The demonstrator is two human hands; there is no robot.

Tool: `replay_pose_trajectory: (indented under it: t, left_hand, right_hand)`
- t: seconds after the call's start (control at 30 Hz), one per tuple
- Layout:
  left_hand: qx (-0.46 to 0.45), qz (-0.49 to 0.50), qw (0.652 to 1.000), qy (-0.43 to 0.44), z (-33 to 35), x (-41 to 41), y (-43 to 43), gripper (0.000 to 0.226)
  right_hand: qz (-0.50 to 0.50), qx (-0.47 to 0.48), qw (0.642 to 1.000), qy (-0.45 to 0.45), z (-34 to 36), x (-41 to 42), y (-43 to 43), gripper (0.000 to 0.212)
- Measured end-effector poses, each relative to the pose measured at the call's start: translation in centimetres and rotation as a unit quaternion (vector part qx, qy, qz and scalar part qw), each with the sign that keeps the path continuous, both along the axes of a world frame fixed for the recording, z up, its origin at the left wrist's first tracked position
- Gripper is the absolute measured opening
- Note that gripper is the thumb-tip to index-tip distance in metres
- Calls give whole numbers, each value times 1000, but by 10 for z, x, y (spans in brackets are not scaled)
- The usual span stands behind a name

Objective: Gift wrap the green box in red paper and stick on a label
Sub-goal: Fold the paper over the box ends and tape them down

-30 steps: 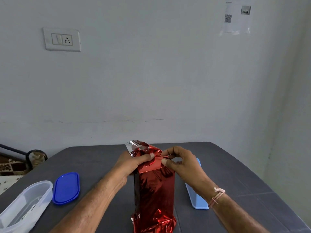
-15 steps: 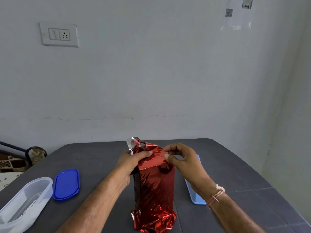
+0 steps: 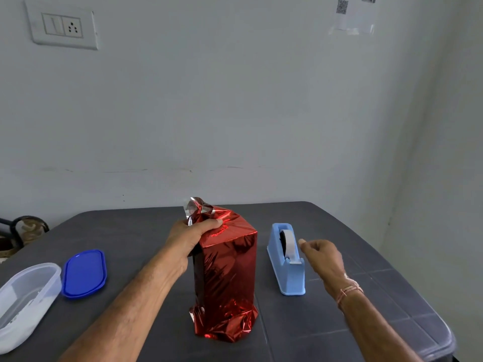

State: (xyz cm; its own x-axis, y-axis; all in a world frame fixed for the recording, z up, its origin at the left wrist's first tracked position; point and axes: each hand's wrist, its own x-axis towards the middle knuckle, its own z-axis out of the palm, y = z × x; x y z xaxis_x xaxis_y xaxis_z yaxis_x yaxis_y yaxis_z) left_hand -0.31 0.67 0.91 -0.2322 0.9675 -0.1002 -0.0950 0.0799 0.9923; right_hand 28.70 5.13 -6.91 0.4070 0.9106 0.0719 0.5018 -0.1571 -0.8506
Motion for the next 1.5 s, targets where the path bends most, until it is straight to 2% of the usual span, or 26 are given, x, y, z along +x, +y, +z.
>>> replay_pose_trajectory:
  t: [0.07,0.2,0.4,0.5,0.7,0.87,1.0,1.13,1.5]
  left_hand:
    - [0,0,1000,2,0,1,-1,28]
    - [0,1,1000,1,1,2,-3,26]
    - [1,-1,1000,2,0,1,-4,26]
    - [-2,-2,1000,0,1,0,-5,29]
    - [0,-4,1000,1,2,0,-7,33]
    - [2,-3,1000,-5,3,1,-9,33]
    - [-2,-1,1000,-7,4,1,-11,29]
    - [1,-7,1000,-7,4,1,-13,25]
    - [8,-12,1000,0,5,3,-13,25]
  right_hand:
    - [21,-50,998,24,-5,3,3,48]
    - [44,-103,991,74,-1,0,8,33]
    - [47,-149,971,178,9,-4,10,21]
    - [48,-156,967,198,10,-6,7,30]
    - [51,-127,963,233,13,-15,1,23]
    - [53,-95,956,271,4,-12,-4,41]
    - [44,-60,951,299,-4,-15,-10,36]
    - [22,-42,950,310,-14,-18,-19,16]
    - [6,-17,941,337,-32,-17,-18,21]
